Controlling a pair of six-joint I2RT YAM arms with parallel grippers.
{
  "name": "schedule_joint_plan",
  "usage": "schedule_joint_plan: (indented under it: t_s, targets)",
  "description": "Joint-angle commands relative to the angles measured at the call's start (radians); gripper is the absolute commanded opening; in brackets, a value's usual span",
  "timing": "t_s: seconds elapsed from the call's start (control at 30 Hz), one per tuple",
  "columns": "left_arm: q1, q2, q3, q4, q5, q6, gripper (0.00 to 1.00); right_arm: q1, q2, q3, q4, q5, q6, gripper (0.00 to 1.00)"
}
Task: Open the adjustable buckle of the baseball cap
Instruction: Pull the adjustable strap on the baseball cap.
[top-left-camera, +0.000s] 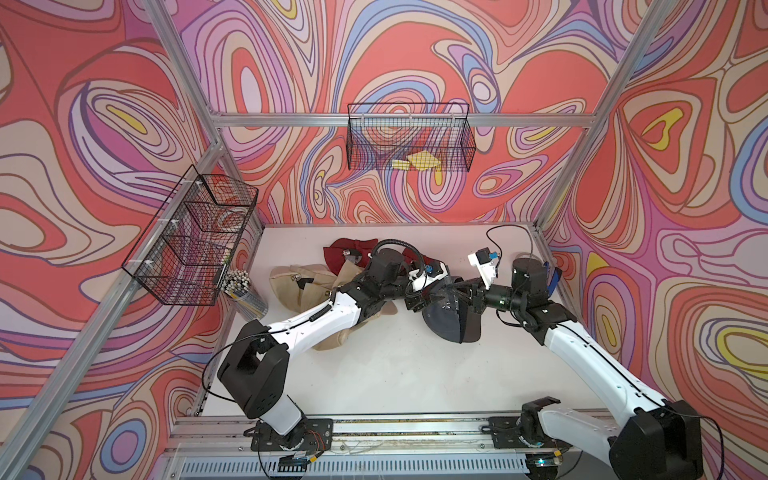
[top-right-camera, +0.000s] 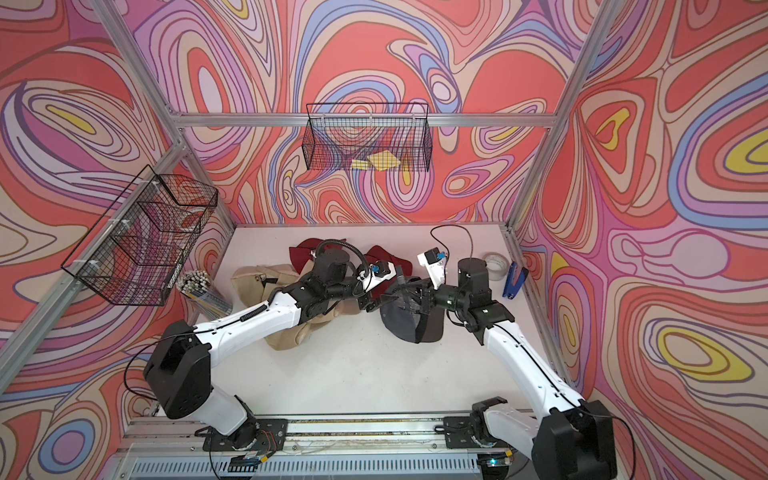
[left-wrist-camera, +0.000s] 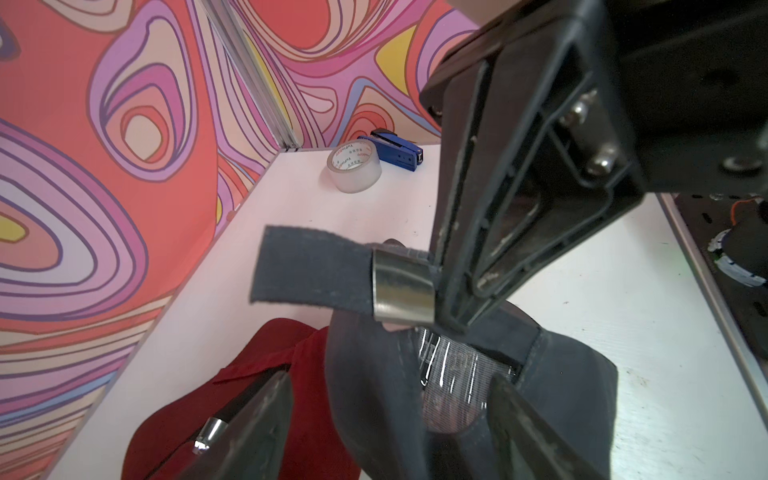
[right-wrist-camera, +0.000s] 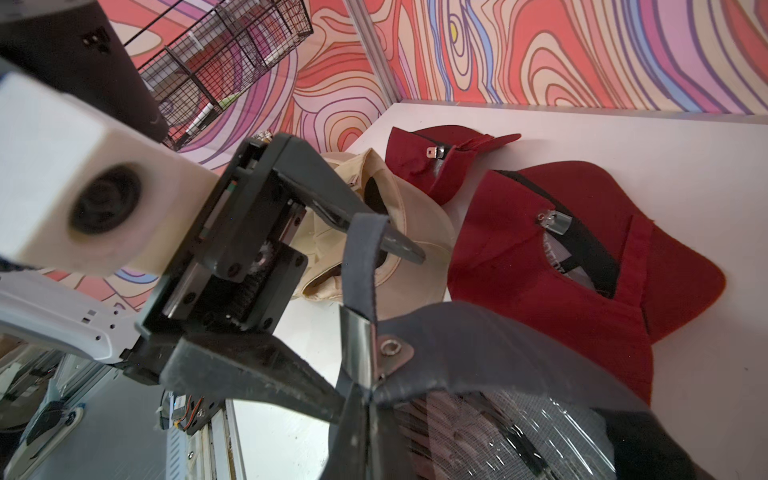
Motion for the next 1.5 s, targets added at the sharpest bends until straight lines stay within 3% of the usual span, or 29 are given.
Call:
schedule_joint_plan:
  t_s: [0.0,0.13,0.37,0.77,1.33,1.47]
  targets:
    - [0.005,-0.028,-0.015,0.081,0.027,0.078,0.7,0.005,0.001,0.018,0.008,-0.08,-0.017,0.0]
    - [0.006,-0.019,0.009,0.026,0.057,0.105,0.63,0.005,-0.002,0.012,0.024,-0.123,-0.015,0.0]
    - [0.006,-0.031,-0.029,0.087,0.039,0.115,0.51,0.004,0.006,0.012,0.039,-0.209,-0.009,0.0]
    - [0.006,-0.067,-0.164,0.377,0.102,0.027,0.54,0.005,0.07,0.034,0.045,-0.251,0.024,0.0]
    - [0.006,-0.059,-0.219,0.554,0.111,-0.029,0.49,0.005,0.116,0.039,0.115,-0.321,0.099,0.0]
    - [0.006,-0.054,-0.225,0.584,0.109,-0.039,0.35,0.005,0.125,0.038,0.125,-0.328,0.106,0.0]
